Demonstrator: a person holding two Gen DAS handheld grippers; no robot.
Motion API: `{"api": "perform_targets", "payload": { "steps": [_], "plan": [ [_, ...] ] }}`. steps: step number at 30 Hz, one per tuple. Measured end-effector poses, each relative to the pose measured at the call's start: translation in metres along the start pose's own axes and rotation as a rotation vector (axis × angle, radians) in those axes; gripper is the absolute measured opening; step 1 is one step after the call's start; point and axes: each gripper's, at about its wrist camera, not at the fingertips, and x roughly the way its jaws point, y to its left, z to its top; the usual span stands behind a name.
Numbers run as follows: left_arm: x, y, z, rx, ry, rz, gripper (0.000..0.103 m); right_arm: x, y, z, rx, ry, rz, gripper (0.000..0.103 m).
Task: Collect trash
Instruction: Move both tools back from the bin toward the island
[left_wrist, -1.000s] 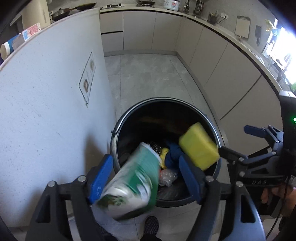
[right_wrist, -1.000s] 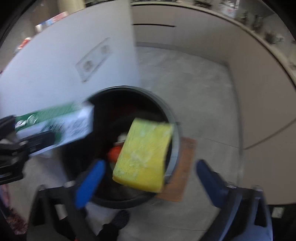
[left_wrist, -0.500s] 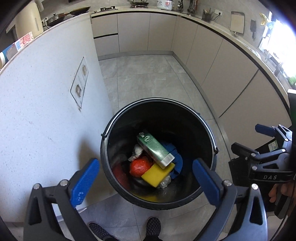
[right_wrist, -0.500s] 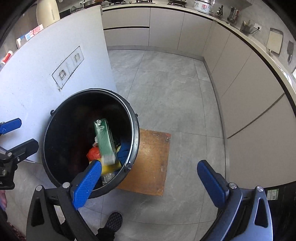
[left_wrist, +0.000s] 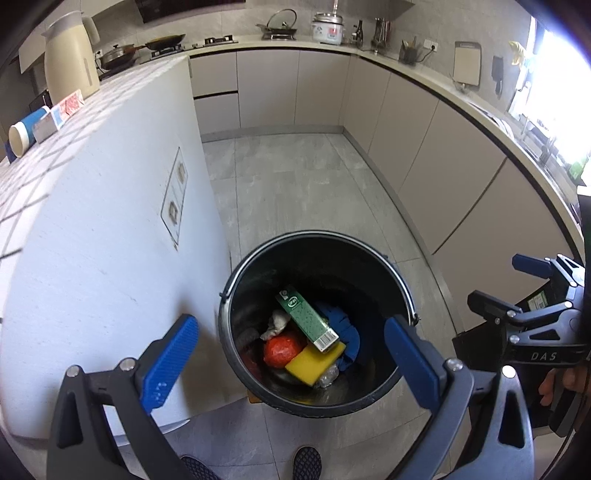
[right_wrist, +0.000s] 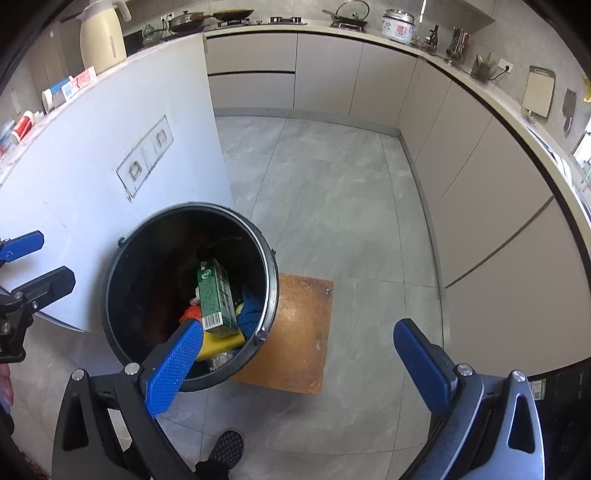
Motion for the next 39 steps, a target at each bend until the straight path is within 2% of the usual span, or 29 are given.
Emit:
{"api": "perform_targets", "payload": {
  "steps": [6, 15, 26, 32, 36, 39],
  "plan": [
    [-0.020, 0.003, 0.008, 0.008, -0.053, 0.006, 0.102, -0.023, 0.003, 0.007, -0.005, -0.059, -0.014, 0.103],
    [-0.035, 0.011, 0.016, 0.008, -0.084, 0.015, 0.102, -0.048, 0.007, 0.021, 0.013, -0.120, -0.031, 0.103],
    [-0.064, 0.024, 0.022, 0.001, -0.133, 0.012, 0.102, -0.076, 0.012, 0.034, 0.093, -0.187, -0.013, 0.103],
    [-0.080, 0.049, 0.022, -0.018, -0.156, 0.027, 0.102, -0.095, 0.028, 0.040, 0.118, -0.240, -0.008, 0.103],
    [-0.095, 0.075, 0.021, -0.037, -0.174, 0.038, 0.102, -0.104, 0.050, 0.048, 0.120, -0.294, 0.025, 0.103],
    [-0.103, 0.099, 0.019, -0.057, -0.186, 0.048, 0.102, -0.107, 0.077, 0.060, 0.096, -0.287, 0.042, 0.103]
  ]
}}
